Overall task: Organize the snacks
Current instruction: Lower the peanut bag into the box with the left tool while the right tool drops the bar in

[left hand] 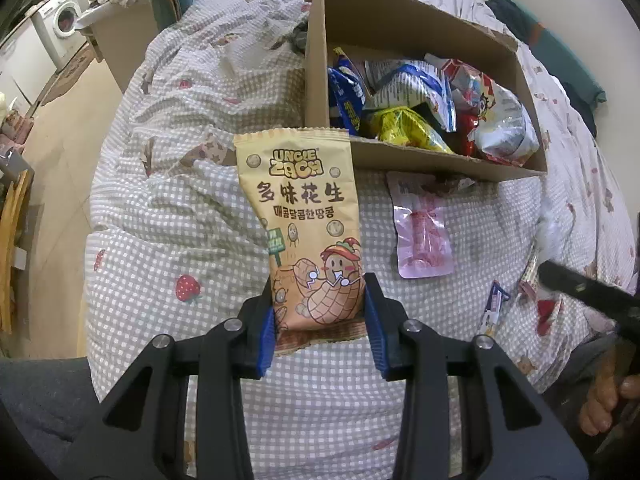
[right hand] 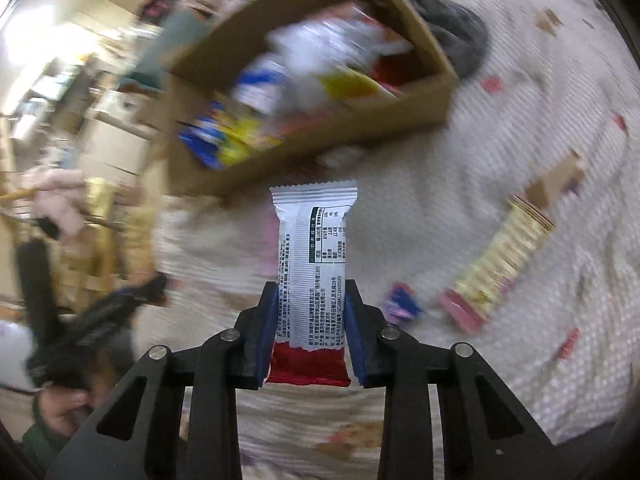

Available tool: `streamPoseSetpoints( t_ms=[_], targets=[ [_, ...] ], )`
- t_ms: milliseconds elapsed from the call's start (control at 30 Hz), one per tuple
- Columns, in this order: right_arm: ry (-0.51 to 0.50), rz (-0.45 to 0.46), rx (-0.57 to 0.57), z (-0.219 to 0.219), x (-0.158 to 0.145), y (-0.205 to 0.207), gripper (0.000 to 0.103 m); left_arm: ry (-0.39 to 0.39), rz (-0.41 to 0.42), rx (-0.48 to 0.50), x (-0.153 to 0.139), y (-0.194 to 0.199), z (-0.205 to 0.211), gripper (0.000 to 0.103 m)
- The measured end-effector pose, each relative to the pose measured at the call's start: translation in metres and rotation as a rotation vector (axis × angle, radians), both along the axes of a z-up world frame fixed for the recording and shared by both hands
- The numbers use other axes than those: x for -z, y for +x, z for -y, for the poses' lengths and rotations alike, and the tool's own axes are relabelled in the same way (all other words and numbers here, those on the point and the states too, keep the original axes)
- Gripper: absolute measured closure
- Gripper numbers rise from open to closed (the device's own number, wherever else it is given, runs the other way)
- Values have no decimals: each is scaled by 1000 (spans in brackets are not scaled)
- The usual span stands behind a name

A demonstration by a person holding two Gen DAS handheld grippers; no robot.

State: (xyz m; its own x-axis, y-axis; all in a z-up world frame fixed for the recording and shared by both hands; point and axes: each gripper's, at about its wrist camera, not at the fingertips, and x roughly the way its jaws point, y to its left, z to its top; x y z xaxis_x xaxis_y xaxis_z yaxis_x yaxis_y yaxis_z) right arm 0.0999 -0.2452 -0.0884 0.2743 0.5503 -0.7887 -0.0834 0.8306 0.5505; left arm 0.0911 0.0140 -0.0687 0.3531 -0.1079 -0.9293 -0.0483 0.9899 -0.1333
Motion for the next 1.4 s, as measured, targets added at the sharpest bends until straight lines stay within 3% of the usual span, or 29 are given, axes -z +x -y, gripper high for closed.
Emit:
streamPoseSetpoints(
  t_ms=[133,267,400,667,867,1400],
  targets=[
    [82,121,-28,-6,-29,-1,70,7,39,-3,-11,-1,0,69],
    [75,202,-1,2,-49,12,70,12,78,-8,-26,6,2,69],
    [3,250,61,12,-59,31,70,25,97,9,-38,21,9,69],
    [26,315,76,13,-70,70,70,52,122,37,-52,66,22,69],
    [27,324,43,-2,-63,107,70,68,147,28,-64,105,23,69],
    [80,256,30,-7,-48,151,70,122,151,24,-43,169,44,69]
  ],
)
